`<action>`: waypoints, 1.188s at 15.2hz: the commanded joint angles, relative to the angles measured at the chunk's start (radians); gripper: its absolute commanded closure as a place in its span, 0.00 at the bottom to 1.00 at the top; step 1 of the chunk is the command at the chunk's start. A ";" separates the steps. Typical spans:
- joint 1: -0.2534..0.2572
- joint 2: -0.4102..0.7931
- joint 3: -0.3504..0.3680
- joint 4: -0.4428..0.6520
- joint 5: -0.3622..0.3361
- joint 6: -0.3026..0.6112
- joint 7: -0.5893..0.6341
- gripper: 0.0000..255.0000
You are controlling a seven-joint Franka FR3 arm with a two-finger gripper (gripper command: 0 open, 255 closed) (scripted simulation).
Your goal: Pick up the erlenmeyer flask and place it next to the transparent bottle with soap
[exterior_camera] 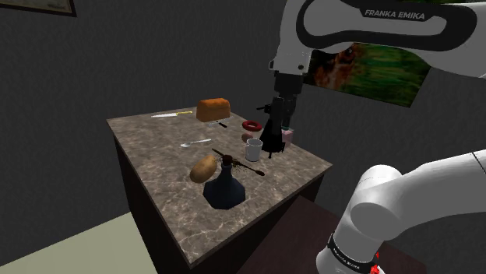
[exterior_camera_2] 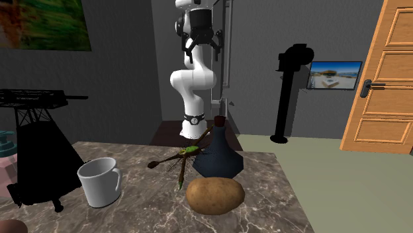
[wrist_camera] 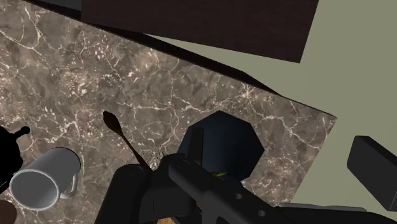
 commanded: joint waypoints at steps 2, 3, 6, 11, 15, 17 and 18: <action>0.001 0.020 0.006 -0.012 0.001 0.037 -0.002 0.00; 0.003 0.041 0.013 -0.023 0.001 0.073 -0.004 0.00; 0.006 0.114 0.032 -0.047 0.002 0.182 -0.008 0.00; 0.010 0.257 0.064 -0.058 -0.004 0.357 -0.010 0.00; 0.011 0.389 0.089 -0.041 -0.018 0.488 -0.005 0.00; 0.010 0.459 0.100 -0.023 -0.029 0.548 -0.001 0.00; 0.010 0.494 0.106 -0.013 -0.036 0.576 0.003 0.00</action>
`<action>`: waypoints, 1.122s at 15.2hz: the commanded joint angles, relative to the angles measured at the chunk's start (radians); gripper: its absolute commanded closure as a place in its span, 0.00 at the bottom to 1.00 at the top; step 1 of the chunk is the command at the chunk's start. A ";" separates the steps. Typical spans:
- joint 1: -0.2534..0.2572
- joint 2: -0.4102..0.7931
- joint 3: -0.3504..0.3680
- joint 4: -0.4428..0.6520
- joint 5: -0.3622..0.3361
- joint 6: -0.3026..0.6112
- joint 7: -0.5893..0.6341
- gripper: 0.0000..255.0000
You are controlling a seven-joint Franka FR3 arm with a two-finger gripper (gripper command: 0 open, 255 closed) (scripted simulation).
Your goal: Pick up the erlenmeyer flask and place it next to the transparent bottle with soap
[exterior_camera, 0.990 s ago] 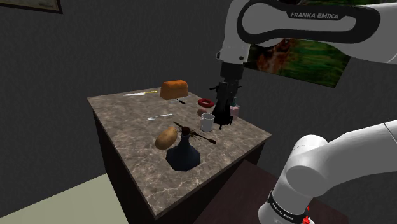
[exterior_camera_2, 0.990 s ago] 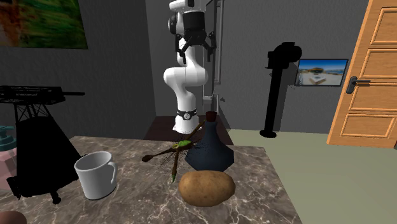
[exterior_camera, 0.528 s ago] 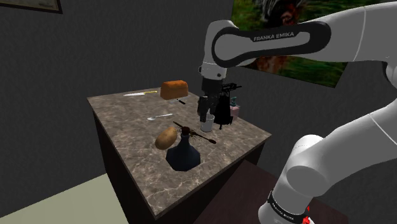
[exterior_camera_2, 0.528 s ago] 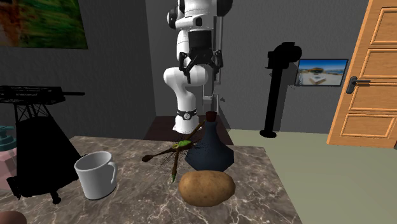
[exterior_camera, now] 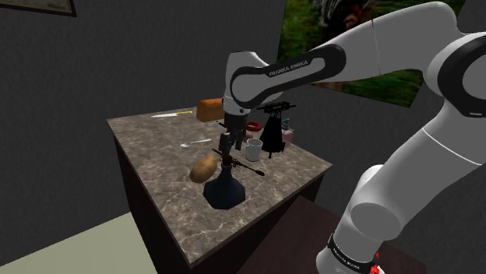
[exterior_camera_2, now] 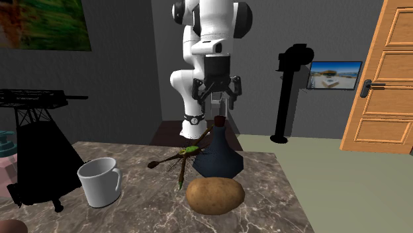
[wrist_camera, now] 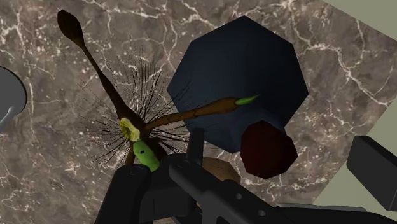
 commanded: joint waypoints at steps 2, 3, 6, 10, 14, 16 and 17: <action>0.001 0.047 0.008 -0.005 -0.006 0.058 0.005 0.00; 0.002 0.053 0.009 -0.014 -0.006 0.073 0.005 0.00; 0.002 0.071 0.012 -0.039 -0.006 0.116 0.006 0.00; 0.002 0.081 0.014 -0.051 -0.007 0.138 0.007 0.00; 0.002 0.081 0.014 -0.051 -0.007 0.138 0.007 0.00; 0.002 0.081 0.014 -0.051 -0.007 0.138 0.007 0.00; 0.002 0.081 0.014 -0.051 -0.007 0.138 0.007 1.00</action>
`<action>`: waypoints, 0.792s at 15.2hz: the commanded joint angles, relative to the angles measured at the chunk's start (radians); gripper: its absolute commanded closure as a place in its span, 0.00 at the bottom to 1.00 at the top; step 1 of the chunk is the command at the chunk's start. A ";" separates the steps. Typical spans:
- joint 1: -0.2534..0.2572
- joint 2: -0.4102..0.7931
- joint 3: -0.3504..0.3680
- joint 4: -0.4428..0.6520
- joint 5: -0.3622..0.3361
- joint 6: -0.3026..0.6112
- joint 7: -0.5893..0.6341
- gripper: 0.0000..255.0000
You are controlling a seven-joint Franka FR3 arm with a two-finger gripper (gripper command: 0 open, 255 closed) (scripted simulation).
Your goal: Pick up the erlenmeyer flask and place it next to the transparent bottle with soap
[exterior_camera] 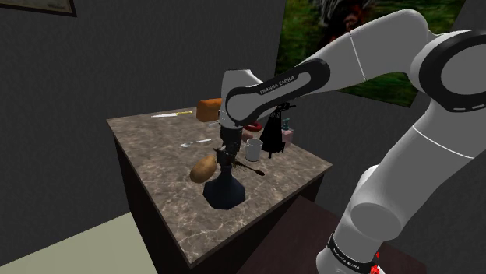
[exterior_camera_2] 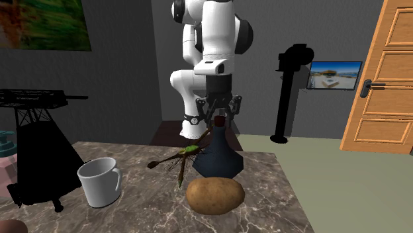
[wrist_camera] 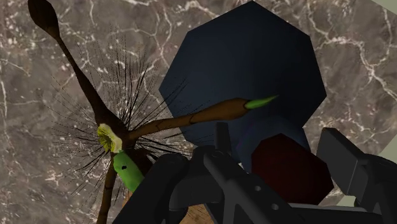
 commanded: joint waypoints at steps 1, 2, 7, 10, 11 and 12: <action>0.000 0.000 0.000 0.000 0.000 0.000 0.000 1.00; 0.000 0.000 0.000 0.000 0.000 0.000 0.000 1.00; 0.000 0.000 0.000 -0.001 0.000 0.000 0.000 1.00; 0.000 -0.007 -0.001 0.007 0.000 -0.014 0.000 1.00; 0.000 -0.013 -0.001 0.015 0.001 -0.029 0.000 1.00; 0.000 -0.019 -0.002 0.023 0.001 -0.043 0.000 1.00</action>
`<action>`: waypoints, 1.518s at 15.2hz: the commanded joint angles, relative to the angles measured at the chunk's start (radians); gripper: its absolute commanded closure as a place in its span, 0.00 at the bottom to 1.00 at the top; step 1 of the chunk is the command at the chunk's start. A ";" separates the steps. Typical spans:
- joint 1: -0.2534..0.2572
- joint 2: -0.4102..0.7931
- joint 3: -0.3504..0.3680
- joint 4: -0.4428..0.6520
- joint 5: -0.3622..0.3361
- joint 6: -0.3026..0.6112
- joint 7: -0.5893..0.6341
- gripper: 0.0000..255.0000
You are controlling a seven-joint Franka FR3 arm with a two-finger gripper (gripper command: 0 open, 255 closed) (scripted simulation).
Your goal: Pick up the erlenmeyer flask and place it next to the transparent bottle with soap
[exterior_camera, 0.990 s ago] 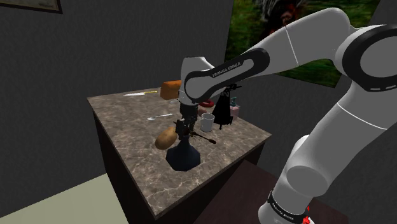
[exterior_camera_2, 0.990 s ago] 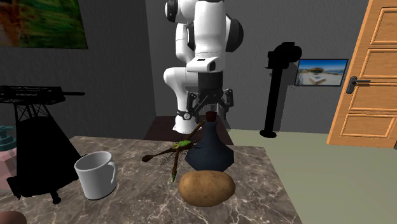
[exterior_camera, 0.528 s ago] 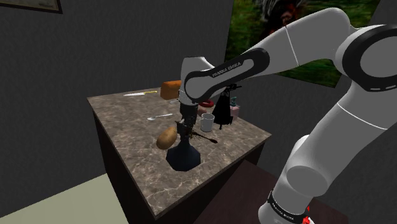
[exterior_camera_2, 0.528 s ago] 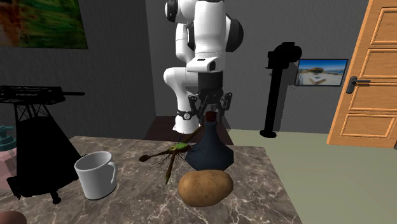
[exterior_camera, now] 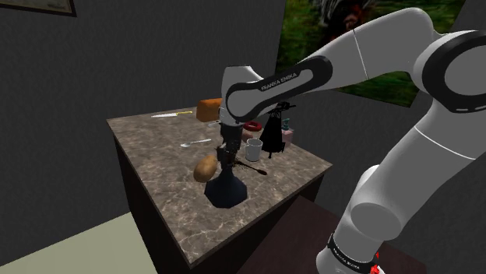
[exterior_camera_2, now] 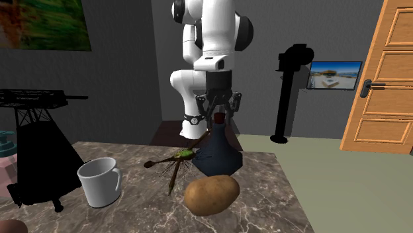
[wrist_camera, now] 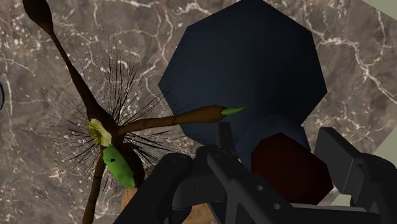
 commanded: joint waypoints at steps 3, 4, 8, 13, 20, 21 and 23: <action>0.000 -0.023 -0.002 0.035 0.001 -0.056 0.001 1.00; 0.000 -0.028 -0.003 0.044 0.001 -0.070 0.001 1.00; -0.001 -0.047 -0.006 0.082 0.001 -0.126 0.001 1.00; -0.001 -0.064 -0.009 0.134 0.000 -0.196 0.002 1.00; -0.003 -0.079 -0.014 0.214 -0.002 -0.291 0.004 1.00; -0.003 -0.080 -0.014 0.227 -0.002 -0.305 0.005 1.00; -0.004 -0.082 -0.015 0.252 -0.003 -0.332 0.006 1.00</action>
